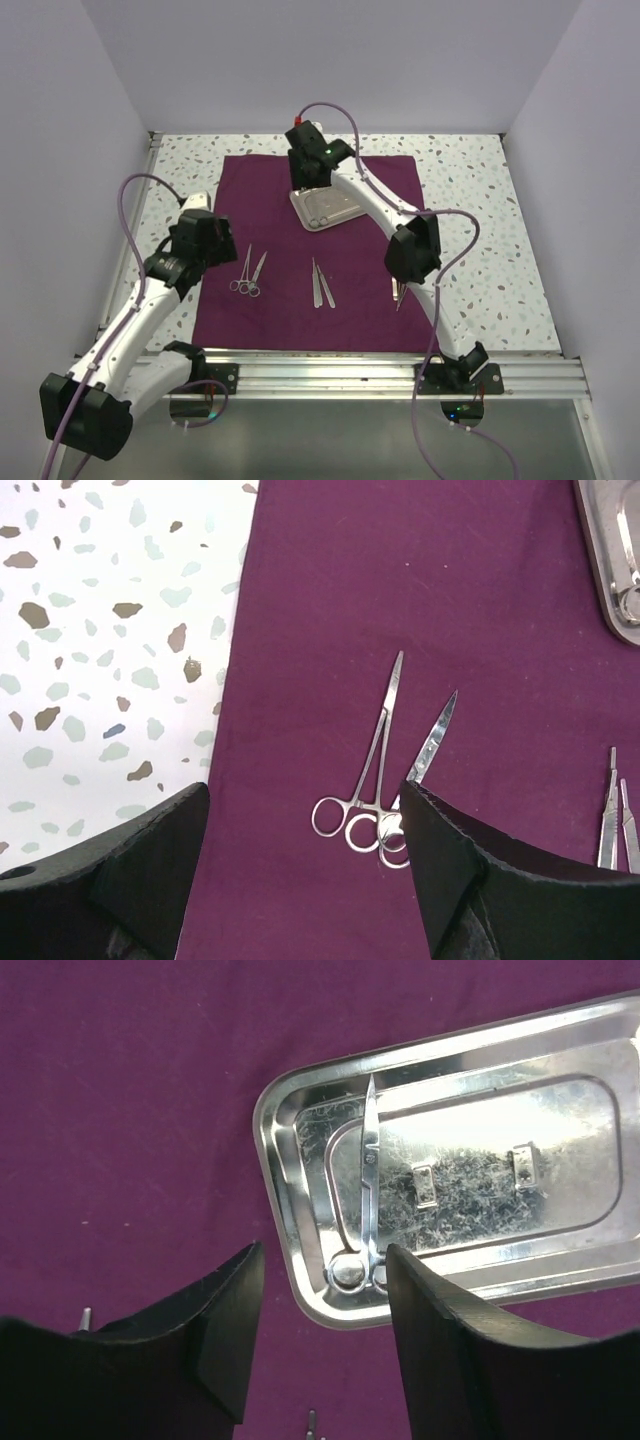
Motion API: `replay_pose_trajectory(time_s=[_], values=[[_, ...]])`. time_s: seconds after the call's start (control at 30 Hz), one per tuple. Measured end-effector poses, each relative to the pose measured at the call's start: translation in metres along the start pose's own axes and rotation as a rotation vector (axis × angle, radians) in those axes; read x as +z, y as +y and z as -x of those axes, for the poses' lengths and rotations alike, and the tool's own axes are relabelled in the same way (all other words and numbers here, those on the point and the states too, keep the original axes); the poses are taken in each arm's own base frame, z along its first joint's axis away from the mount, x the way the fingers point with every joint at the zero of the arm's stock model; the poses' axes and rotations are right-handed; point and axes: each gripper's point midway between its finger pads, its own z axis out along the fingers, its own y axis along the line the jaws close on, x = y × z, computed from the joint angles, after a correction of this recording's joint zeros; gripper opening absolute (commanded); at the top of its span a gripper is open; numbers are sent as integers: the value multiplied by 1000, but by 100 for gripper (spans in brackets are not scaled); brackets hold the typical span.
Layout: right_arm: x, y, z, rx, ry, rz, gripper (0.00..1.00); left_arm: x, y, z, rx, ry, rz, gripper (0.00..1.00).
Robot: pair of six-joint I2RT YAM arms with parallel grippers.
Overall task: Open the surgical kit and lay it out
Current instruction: Pick up the medical item from the container.
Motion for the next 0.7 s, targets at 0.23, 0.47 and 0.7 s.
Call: replay_pose_trajectory(time_s=[0.23, 0.47, 0.7], values=[[43, -1, -22, -12, 33, -26, 63, 22, -22, 19, 13, 51, -14, 79], [83, -5, -12, 19, -26, -28, 63, 19, -43, 55, -10, -5, -78, 79], [121, -27, -6, 44, -72, -67, 54, 13, -35, 40, -2, 30, -64, 79]])
